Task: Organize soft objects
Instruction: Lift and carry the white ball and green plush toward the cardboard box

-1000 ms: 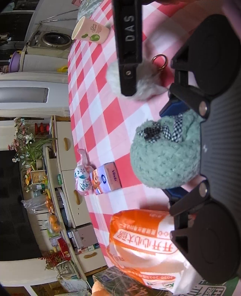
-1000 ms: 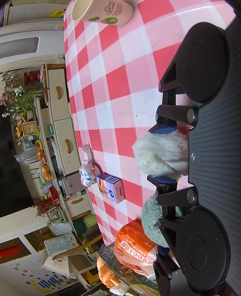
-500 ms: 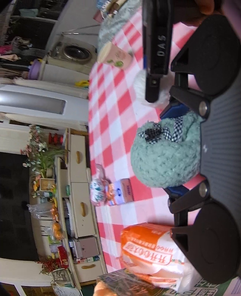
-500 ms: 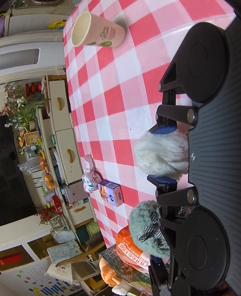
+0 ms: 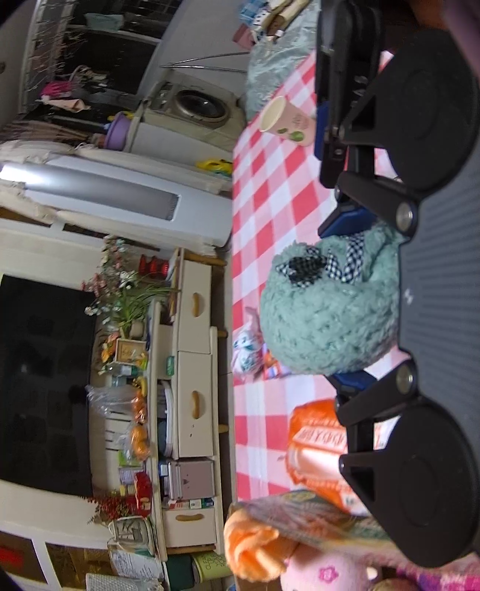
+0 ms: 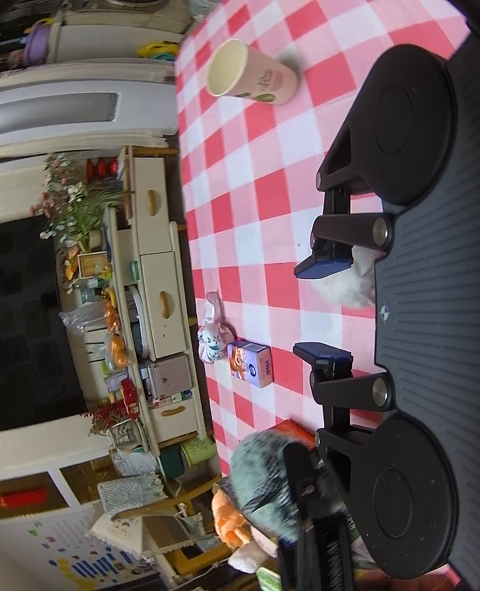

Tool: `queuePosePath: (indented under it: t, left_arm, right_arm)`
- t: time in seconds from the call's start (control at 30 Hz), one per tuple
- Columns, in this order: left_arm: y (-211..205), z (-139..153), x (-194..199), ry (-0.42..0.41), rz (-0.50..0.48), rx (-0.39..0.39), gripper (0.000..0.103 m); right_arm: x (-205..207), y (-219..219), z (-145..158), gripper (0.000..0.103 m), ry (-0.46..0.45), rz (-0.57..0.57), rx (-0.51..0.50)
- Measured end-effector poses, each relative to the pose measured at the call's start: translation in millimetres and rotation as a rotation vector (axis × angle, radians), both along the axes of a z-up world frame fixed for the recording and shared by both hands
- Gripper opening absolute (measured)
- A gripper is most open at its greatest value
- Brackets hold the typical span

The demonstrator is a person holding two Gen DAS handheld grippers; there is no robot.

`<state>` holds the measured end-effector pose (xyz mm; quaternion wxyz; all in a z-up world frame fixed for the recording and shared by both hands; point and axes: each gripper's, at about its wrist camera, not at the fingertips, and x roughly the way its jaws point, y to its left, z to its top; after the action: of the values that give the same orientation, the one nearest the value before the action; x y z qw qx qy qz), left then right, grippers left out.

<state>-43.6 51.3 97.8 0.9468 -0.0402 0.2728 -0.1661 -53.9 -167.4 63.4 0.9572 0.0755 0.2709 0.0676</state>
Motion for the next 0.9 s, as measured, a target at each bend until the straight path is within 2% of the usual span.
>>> queuePosePath:
  t: [0.03, 0.1, 0.17, 0.2, 0.33, 0.63, 0.7, 0.73, 0.77, 0.9]
  left_arm:
    - [2.2, 1.1, -0.9, -0.004, 0.005, -0.003, 0.07]
    - [8.1, 4.2, -2.7, -0.011, 0.017, -0.008, 0.07]
    - [13.9, 6.4, -3.6, -0.015, 0.025, -0.017, 0.07]
    - [16.1, 7.0, -3.9, -0.018, 0.029, -0.019, 0.07]
    - [19.8, 5.1, -3.8, -0.01, 0.035, -0.018, 0.07]
    - [19.0, -1.4, 1.4, 0.014, 0.032, -0.013, 0.07]
    - [20.9, -0.8, 1.5, 0.016, 0.035, -0.016, 0.07]
    - [22.2, -0.4, 1.5, 0.016, 0.036, -0.019, 0.07]
    - [23.1, -0.1, 1.7, 0.015, 0.038, -0.02, 0.07]
    - [26.3, 3.0, 0.5, 0.008, 0.042, -0.025, 0.07]
  right_arm:
    - [-1.1, 1.5, -0.3, 0.047, -0.007, -0.01, -0.013]
    - [-0.9, 0.0, -5.8, 0.055, -0.005, -0.04, -0.036]
    - [2.1, -5.5, -15.6, 0.098, 0.014, -0.066, -0.047]
    - [2.6, -9.8, -20.9, 0.102, 0.014, -0.078, -0.03]
    - [10.4, -17.7, -39.7, 0.1, 0.054, -0.096, 0.027]
    - [40.7, -2.8, -68.1, 0.097, 0.083, -0.093, -0.073]
    - [47.2, -3.1, -74.0, 0.086, 0.106, -0.076, -0.067]
    - [48.5, -3.2, -76.3, 0.07, 0.114, -0.069, -0.059]
    - [49.1, -3.1, -78.0, 0.063, 0.12, -0.062, -0.052]
    - [44.6, 1.3, -74.3, 0.059, 0.091, -0.053, -0.1]
